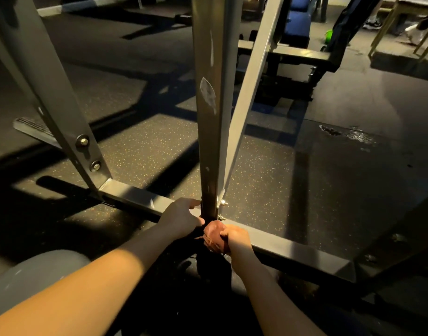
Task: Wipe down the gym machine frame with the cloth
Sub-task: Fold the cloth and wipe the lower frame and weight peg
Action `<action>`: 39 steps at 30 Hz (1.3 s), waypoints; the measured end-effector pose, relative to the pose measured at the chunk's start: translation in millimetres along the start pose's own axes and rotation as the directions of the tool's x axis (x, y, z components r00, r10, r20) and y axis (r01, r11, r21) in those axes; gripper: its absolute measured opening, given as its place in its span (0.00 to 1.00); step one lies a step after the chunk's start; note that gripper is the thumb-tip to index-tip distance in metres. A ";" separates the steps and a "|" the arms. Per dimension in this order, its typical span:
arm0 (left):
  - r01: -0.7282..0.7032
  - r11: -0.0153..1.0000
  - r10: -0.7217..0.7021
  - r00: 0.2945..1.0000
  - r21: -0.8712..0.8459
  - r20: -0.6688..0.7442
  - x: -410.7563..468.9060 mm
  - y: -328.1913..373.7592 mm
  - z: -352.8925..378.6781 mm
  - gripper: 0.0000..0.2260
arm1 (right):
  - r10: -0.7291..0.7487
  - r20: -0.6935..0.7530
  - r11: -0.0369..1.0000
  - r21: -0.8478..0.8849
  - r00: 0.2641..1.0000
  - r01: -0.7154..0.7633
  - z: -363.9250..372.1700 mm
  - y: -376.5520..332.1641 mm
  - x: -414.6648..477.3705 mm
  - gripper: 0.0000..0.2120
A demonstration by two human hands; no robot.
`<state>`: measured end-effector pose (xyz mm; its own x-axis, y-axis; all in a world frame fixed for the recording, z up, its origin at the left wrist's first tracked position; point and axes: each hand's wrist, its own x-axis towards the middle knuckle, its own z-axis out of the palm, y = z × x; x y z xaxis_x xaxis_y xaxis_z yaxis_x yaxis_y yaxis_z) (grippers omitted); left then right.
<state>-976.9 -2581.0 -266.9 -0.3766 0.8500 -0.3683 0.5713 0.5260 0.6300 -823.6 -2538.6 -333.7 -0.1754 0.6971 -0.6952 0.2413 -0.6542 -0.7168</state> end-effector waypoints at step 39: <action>0.006 0.578 -0.302 0.931 -0.816 -0.207 -23.4 46.2 3.1 0.11 | -0.877 0.002 0.457 -0.303 0.481 0.836 -23.4 -106.0 -85.7 0.20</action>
<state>-939.4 -2576.6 -231.3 -0.6741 0.6266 -0.3911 -0.2671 0.2869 0.9200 -811.8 -2522.1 -196.9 -0.2976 0.9082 0.2945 0.2532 0.3724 -0.8929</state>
